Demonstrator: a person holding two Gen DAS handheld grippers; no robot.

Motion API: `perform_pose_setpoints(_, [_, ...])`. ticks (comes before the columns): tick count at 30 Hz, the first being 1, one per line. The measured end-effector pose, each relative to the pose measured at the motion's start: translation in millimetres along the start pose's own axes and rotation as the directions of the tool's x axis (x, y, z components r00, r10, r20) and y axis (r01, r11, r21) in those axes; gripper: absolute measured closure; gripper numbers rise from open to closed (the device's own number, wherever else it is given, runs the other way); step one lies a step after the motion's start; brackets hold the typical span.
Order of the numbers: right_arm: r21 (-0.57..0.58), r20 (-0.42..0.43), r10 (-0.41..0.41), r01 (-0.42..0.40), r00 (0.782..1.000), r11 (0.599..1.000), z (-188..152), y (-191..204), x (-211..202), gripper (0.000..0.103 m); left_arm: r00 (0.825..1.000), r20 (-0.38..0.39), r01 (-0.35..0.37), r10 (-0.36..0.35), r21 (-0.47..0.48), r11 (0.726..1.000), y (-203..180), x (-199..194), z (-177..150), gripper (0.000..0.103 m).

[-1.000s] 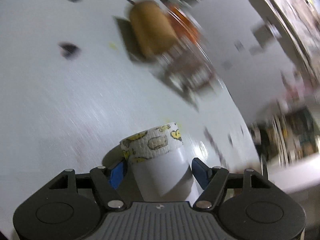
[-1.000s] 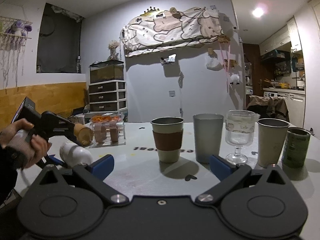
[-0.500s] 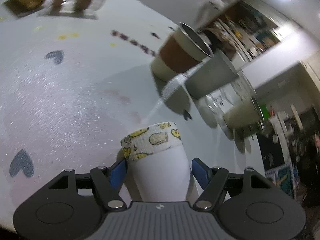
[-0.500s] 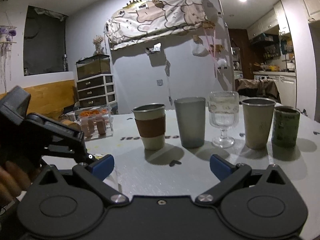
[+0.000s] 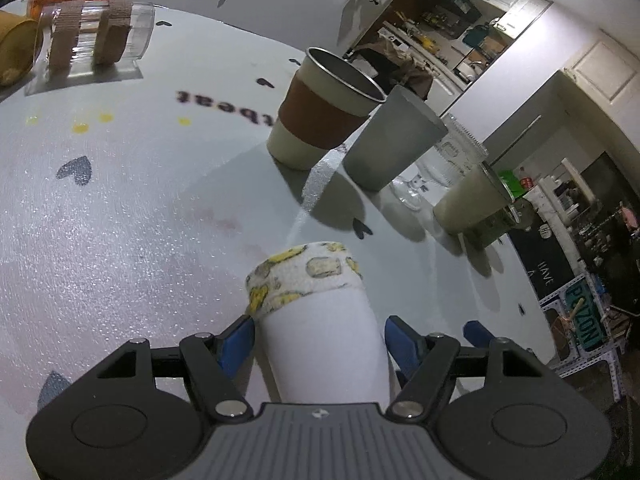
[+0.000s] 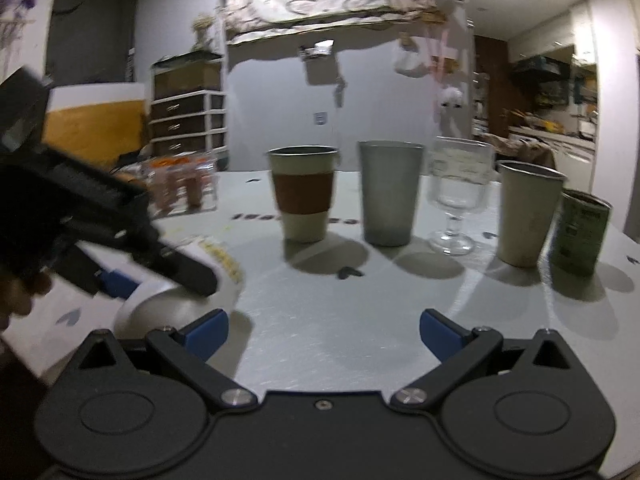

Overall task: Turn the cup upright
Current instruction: 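Lift the white cup with the left tool and rotate it toward the right tool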

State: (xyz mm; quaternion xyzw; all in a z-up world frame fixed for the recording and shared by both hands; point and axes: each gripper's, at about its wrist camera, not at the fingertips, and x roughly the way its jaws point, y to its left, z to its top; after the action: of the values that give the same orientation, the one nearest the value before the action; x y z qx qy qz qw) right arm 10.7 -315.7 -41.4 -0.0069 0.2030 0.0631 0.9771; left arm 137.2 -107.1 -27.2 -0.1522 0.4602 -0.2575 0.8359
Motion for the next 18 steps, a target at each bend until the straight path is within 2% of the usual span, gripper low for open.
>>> perform_pose_setpoints(2, [-0.027,-0.002,0.015,-0.015,1.000,1.000,-1,7,-2,0.001,1.000,-0.006,-0.023,0.024,0.010,1.000,0,3,-1,0.031])
perform_pose_setpoints(7, [-0.074,-0.032,0.114,-0.116,0.993,0.990,-5,25,-4,0.001,0.998,0.020,-0.054,0.053,0.056,0.997,-3,2,-6,0.031])
perform_pose_setpoints(8, [-0.078,-0.035,0.118,-0.121,0.992,0.990,-6,27,-3,0.001,0.998,0.023,-0.058,0.057,0.061,0.996,-2,2,-7,0.030])
perform_pose_setpoints(10, [-0.068,-0.036,0.117,-0.119,0.993,0.991,-5,25,-4,0.001,0.998,0.032,-0.060,0.058,0.062,0.996,-1,-1,-8,0.017])
perform_pose_setpoints(12, [-0.049,-0.030,0.105,-0.106,0.994,0.993,-4,20,-6,0.001,0.996,0.055,-0.075,0.071,0.061,0.995,1,-6,-10,0.008])
perform_pose_setpoints(18, [0.047,-0.004,0.086,-0.085,0.996,0.995,4,-7,-10,0.001,0.988,0.138,-0.088,0.072,0.114,0.990,7,-31,-24,0.009])
